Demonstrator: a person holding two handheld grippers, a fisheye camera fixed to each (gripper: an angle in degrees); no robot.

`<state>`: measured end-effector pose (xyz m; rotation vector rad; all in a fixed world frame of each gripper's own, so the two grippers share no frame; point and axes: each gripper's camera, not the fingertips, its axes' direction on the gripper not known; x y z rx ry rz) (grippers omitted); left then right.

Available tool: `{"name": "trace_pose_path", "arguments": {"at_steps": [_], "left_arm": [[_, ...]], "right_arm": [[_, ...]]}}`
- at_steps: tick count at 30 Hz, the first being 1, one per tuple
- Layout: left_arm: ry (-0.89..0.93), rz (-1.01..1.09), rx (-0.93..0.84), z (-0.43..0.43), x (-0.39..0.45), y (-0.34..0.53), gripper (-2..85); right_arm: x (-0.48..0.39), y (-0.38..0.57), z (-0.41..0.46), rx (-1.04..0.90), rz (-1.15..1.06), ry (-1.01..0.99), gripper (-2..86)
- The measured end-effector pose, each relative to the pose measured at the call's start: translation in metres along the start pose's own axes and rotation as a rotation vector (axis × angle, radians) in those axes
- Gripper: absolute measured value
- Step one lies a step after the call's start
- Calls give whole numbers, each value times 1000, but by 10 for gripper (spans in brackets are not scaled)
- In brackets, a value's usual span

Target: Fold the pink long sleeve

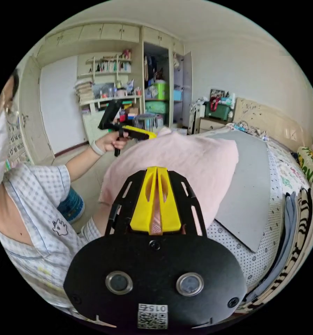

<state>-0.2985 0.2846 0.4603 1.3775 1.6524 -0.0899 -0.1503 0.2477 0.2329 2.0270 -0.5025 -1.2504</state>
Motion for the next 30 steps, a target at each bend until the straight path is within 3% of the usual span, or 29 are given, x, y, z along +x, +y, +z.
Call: {"name": "trace_pose_path", "arguments": {"at_steps": [2, 6, 12, 14, 18, 23, 30], "left_arm": [[-17, -40, -124, 31, -8, 5, 4], [-23, -62, -156, 43, -17, 17, -6], [4, -161, 1, 18, -18, 54, 13], [89, -258, 105, -11, -36, 89, 79], [132, -389, 159, -25, -62, 136, 133], [293, -472, 137, 11, -92, 162, 179], [380, -519, 187, 34, -124, 165, 174]], "right_arm": [[-5, -2, 28, -57, -43, 65, -8], [3, -10, 30, -77, -16, 43, -8], [15, 2, -6, 64, -19, 5, 28], [37, 6, -36, 145, 41, 30, 74], [105, -2, -63, 195, 265, -28, 86], [147, -39, -2, -60, 313, -124, 83], [146, -89, 26, -165, 262, -73, 78]]}}
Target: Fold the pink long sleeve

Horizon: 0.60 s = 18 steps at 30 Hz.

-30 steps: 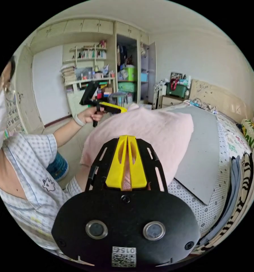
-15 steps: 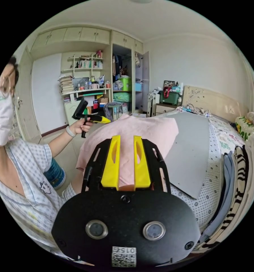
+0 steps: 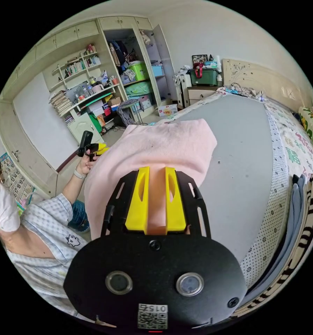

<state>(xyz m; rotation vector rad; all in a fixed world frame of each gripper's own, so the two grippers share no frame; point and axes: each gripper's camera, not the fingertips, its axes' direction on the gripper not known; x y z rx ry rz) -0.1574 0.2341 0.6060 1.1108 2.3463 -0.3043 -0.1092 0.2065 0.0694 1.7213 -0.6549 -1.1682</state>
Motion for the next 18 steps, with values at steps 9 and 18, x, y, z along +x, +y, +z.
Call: {"name": "trace_pose_path", "arguments": {"at_steps": [9, 18], "left_arm": [[-116, 48, -101, 21, 11, -32, 161], [-117, 69, -80, 5, 3, -52, 135]], "right_arm": [[21, -30, 0, 12, 38, -74, 77], [55, -22, -76, 175, 196, 10, 156]]}}
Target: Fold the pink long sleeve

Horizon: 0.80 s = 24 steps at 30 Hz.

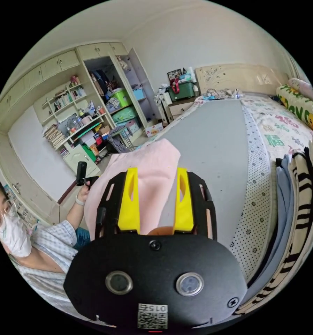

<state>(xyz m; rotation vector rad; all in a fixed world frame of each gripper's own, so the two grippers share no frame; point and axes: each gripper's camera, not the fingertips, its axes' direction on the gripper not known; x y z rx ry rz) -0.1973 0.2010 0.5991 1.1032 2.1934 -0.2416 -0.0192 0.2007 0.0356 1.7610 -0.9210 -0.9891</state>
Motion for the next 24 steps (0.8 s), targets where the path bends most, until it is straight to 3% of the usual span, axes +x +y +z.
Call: {"name": "trace_pose_path", "arguments": {"at_steps": [11, 18, 24], "left_arm": [[92, 5, -7, -40, -18, -52, 163], [32, -16, -30, -67, -19, -90, 127], [55, 31, 6, -108, -3, -115, 84]], "right_arm": [[11, -56, 69, -177, 128, -161, 237], [11, -66, 66, -238, 163, -178, 197], [-44, -51, 22, -96, 1, -85, 153]]}}
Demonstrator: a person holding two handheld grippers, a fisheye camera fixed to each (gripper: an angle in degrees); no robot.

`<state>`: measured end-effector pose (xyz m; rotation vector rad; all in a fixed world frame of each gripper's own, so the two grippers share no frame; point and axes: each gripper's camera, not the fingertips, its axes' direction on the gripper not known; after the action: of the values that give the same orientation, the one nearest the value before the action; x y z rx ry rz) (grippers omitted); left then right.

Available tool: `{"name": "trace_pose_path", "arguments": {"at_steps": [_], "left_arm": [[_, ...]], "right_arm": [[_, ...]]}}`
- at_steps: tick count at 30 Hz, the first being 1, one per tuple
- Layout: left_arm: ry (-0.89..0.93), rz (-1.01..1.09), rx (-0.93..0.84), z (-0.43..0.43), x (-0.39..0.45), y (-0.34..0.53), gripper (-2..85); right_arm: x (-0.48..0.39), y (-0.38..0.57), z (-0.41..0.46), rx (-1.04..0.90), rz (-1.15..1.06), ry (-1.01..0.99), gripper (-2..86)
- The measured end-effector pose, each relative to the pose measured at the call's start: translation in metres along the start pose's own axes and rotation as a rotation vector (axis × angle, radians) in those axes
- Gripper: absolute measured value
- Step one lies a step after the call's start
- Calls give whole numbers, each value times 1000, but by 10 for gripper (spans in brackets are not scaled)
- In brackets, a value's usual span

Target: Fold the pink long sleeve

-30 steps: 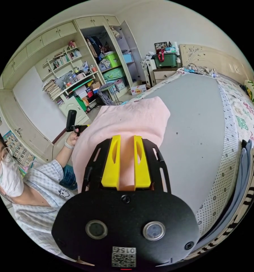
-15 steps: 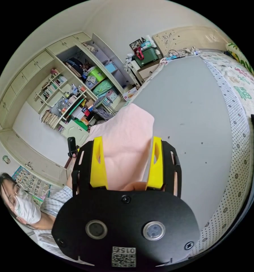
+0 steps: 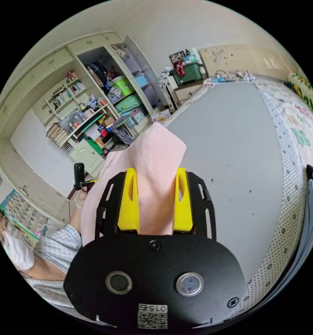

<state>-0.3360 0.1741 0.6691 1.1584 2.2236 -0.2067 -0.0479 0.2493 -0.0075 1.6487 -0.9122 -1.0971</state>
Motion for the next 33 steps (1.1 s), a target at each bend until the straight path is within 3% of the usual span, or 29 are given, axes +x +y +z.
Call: {"name": "trace_pose_path", "arguments": {"at_steps": [6, 11, 18, 24, 33], "left_arm": [[11, 116, 70, -48, 53, -28, 50], [-25, 394, 95, -95, 181, -49, 33], [15, 646, 59, -92, 338, -91, 15], [200, 752, 75, -23, 450, -166, 10], [478, 658, 108, 138, 548, -323, 14]], "right_arm": [[-59, 44, -66, 168, -148, -37, 135], [-83, 120, -131, 351, -201, -136, 125], [-113, 207, -234, 586, -259, -107, 121], [-129, 232, -366, 705, -246, 99, 121], [-111, 169, -542, 674, -136, 456, 123]]}}
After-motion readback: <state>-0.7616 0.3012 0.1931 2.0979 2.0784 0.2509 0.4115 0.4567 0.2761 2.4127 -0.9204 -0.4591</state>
